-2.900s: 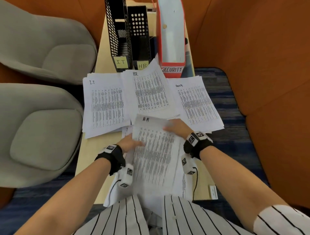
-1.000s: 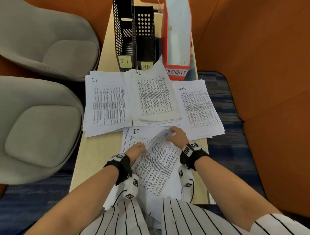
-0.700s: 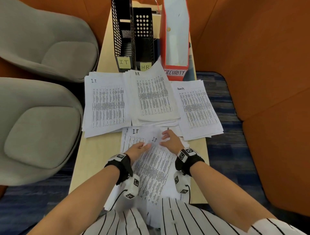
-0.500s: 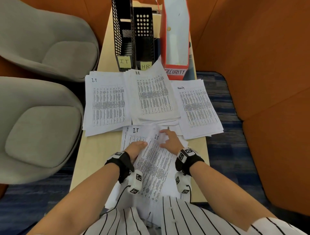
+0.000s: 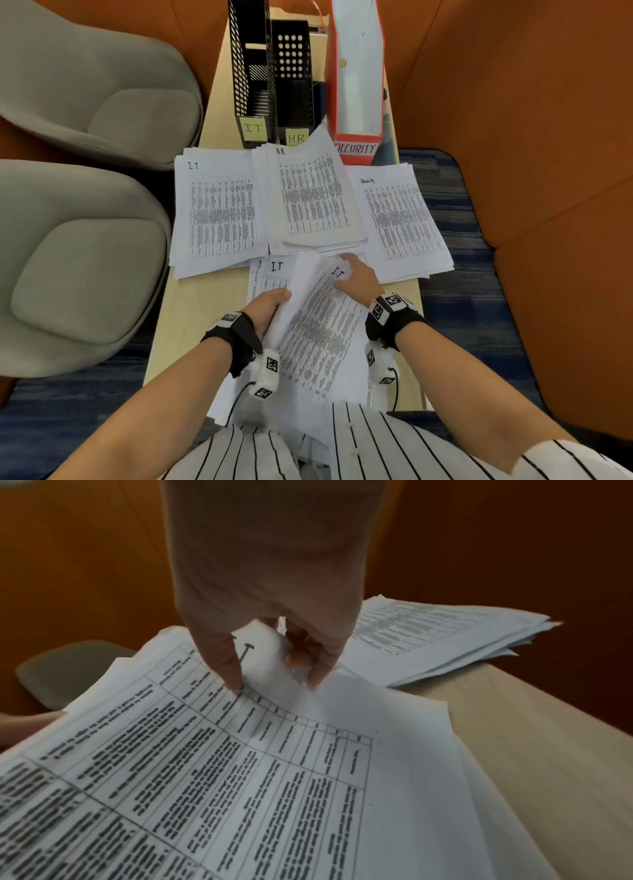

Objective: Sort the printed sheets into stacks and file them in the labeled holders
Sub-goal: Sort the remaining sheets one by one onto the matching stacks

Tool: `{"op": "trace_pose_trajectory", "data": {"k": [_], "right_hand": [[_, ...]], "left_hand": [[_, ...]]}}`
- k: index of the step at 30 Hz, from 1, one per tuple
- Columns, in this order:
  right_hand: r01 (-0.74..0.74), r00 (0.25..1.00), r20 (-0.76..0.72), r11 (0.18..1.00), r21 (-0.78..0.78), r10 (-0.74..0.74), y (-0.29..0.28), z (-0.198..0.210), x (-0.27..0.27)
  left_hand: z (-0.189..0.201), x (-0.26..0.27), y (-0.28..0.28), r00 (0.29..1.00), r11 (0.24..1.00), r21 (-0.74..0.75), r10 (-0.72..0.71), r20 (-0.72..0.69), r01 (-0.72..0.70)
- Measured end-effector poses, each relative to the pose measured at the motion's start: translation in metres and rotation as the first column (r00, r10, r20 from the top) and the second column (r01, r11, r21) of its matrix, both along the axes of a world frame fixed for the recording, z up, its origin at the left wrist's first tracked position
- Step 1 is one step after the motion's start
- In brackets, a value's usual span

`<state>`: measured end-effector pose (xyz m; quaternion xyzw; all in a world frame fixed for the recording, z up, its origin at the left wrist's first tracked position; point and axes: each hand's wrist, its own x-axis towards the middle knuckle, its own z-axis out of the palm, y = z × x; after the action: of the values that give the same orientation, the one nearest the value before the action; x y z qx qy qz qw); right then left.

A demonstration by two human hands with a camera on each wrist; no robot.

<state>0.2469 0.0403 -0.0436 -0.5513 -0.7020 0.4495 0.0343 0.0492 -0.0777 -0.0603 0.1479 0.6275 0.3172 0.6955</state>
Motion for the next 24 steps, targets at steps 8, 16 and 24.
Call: {"op": "trace_pose_trajectory", "data": {"k": [8,16,24], "right_hand": [[-0.090,0.995,0.038,0.996,0.021,0.089,0.010,0.012,-0.015],[-0.156,0.975,0.171,0.984,0.084,0.140,0.014,0.017,-0.010],[0.293,0.932,-0.299,0.912,0.288,-0.205,0.042,0.051,-0.026]], "left_hand": [[-0.009,-0.002,-0.001,0.896,0.982,0.187,0.062,-0.439,0.023],[0.002,-0.006,-0.006,0.704,0.962,0.270,0.166,-0.691,0.038],[0.036,0.008,0.017,0.795,0.959,0.133,-0.125,-0.593,0.251]]}}
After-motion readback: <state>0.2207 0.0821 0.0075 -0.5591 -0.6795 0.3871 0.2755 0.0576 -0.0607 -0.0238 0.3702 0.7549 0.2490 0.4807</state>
